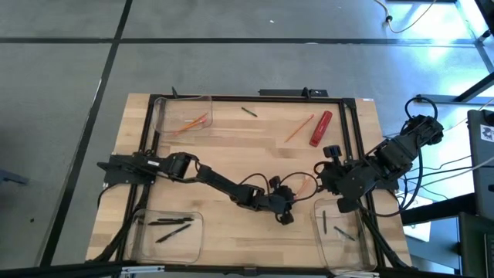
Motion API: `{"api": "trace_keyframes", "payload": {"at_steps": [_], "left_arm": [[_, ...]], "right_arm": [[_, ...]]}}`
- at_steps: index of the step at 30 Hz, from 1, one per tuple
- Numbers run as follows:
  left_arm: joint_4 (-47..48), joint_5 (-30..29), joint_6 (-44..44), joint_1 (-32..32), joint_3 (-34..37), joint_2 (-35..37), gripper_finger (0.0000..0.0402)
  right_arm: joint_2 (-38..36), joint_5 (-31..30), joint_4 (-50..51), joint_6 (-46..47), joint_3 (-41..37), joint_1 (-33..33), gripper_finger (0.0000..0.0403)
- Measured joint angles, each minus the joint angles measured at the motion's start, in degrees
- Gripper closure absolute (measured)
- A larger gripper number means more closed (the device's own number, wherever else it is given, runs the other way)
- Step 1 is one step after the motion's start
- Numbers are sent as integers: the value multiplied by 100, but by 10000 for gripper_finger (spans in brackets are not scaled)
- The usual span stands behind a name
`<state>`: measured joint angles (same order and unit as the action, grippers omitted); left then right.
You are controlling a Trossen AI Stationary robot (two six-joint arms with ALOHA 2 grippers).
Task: Sort crayons/erasers/pens/pencils in bins
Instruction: Put the orange pencil into the top transparent bin
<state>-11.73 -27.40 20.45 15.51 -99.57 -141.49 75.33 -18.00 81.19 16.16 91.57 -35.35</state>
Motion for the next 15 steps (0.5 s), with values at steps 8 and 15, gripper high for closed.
{"api": "trace_keyframes", "payload": {"at_steps": [8,15], "left_arm": [[2,-61,-139,-24,0,0,305],[-50,-59,-146,-24,0,0,305]], "right_arm": [[0,0,-7,2,0,0,292],[0,-37,-9,13,0,0,292]]}}
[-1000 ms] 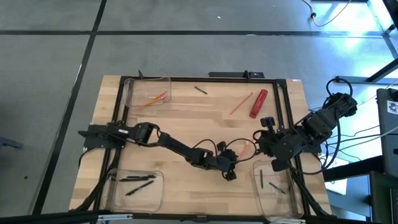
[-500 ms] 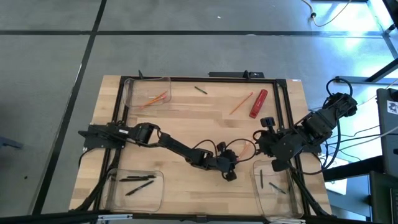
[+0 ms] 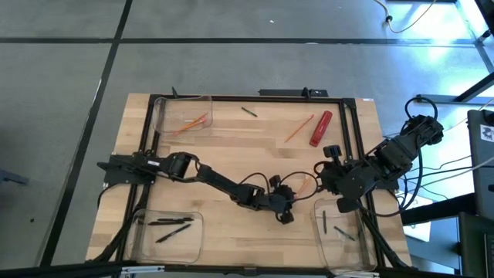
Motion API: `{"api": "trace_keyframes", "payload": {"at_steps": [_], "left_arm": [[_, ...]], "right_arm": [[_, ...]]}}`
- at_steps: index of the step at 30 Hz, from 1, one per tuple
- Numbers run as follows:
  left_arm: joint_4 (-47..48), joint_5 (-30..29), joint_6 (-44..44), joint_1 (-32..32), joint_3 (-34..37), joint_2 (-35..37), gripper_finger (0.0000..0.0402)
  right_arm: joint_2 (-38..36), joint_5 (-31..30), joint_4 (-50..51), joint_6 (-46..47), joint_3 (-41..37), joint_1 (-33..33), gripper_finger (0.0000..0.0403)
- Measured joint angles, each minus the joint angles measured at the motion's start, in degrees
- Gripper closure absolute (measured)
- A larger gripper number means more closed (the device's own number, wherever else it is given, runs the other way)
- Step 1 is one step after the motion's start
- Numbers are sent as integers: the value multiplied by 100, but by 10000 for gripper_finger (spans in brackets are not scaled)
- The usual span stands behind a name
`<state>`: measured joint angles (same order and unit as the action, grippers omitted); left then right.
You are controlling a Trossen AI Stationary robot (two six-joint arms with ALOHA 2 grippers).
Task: Sort crayons/erasers/pens/pencils in bins
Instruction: Put the orange pencil into the top transparent bin
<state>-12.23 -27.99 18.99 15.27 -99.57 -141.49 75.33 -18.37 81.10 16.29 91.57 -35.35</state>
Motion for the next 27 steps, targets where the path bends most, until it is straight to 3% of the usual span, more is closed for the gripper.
{"api": "trace_keyframes", "payload": {"at_steps": [22,27], "left_arm": [[-16,36,165,-15,2,0,305],[-55,275,172,-9,13,-161,305]], "right_arm": [[0,-9,-2,-7,0,0,292],[0,-9,-13,-8,0,0,292]]}}
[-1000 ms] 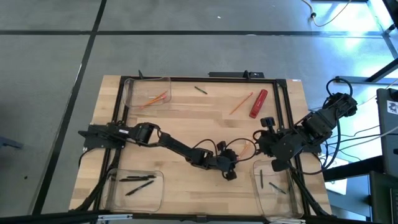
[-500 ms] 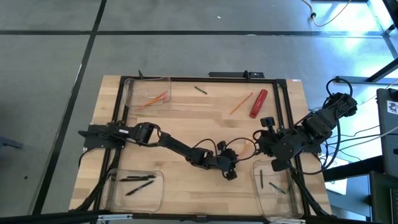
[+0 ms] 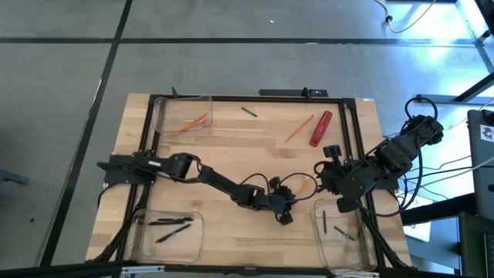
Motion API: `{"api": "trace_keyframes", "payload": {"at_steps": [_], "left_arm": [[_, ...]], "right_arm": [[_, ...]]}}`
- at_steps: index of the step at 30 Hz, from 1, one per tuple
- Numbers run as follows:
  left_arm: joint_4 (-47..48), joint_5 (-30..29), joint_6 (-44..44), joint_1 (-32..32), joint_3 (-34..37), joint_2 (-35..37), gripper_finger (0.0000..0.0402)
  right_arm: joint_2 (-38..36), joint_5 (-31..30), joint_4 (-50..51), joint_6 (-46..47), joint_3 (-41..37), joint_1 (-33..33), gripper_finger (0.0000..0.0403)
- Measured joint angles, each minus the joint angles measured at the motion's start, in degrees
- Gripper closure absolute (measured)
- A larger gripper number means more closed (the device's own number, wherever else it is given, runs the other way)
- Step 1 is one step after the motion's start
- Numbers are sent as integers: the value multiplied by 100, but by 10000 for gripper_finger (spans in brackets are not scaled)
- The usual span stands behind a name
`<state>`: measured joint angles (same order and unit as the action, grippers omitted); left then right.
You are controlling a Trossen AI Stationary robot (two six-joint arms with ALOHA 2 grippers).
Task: Sort crayons/erasers/pens/pencils in bins
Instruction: Put the orange pencil into the top transparent bin
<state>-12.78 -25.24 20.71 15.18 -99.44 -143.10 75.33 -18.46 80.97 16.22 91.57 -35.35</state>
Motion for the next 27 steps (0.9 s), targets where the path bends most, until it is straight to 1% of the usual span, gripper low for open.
{"api": "trace_keyframes", "payload": {"at_steps": [2,10,16,20,25,27], "left_arm": [[-116,-38,-45,2,-4,-90,305],[-95,-84,-212,-25,-15,-92,305],[219,-33,-271,-74,-33,-77,308],[247,-61,-436,-77,-32,-77,333],[286,-95,-481,-79,-28,-75,388],[290,-95,-485,-79,-26,-75,394]], "right_arm": [[0,-2,-6,-1,0,0,292],[2,-4,-13,-6,0,0,292],[2,-3,-15,-18,0,0,292],[2,-2,-15,-21,0,0,292],[2,-1,-18,-21,0,0,292],[2,-2,-17,-21,0,0,292]]}}
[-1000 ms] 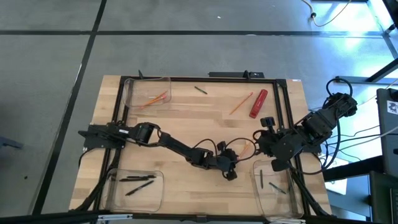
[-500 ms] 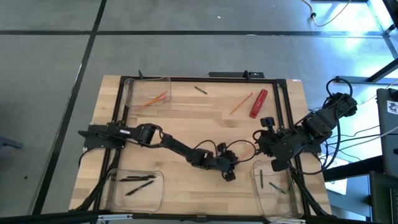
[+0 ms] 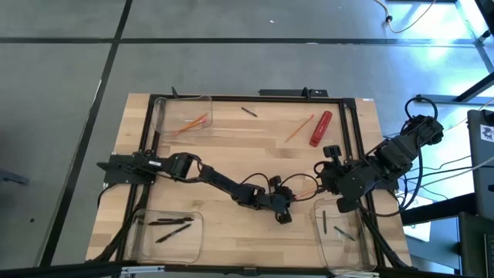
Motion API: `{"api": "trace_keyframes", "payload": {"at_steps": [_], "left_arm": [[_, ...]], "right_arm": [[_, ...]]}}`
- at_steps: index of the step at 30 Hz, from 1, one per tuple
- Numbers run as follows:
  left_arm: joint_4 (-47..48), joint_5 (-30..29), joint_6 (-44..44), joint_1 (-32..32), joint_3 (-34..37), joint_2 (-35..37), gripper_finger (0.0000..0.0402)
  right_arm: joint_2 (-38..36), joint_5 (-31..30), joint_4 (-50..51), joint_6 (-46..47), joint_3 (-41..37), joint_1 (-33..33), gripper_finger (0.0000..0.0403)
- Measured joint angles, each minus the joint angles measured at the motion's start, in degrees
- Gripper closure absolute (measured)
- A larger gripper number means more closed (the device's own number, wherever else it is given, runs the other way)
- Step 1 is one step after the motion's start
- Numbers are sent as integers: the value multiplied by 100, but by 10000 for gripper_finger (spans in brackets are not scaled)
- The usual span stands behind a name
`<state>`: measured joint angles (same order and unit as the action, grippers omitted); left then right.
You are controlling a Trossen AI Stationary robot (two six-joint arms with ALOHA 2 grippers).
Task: Sort crayons/erasers/pens/pencils in bins
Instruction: Put the orange pencil into the top transparent bin
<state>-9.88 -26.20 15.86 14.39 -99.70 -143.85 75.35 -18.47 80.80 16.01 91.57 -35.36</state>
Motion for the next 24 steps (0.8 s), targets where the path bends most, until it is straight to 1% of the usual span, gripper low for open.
{"api": "trace_keyframes", "payload": {"at_steps": [4,8,12,16,24], "left_arm": [[45,2,-34,0,0,0,396],[116,21,-280,-4,7,48,398],[403,21,-284,-15,22,186,399],[1095,-42,-293,-17,37,441,400],[2190,-578,-249,-13,33,1045,400]], "right_arm": [[0,2,0,0,0,0,292],[0,4,0,19,0,0,292],[0,4,-1,20,0,0,292],[0,6,-7,20,2,0,292],[0,6,-8,20,2,0,292]]}}
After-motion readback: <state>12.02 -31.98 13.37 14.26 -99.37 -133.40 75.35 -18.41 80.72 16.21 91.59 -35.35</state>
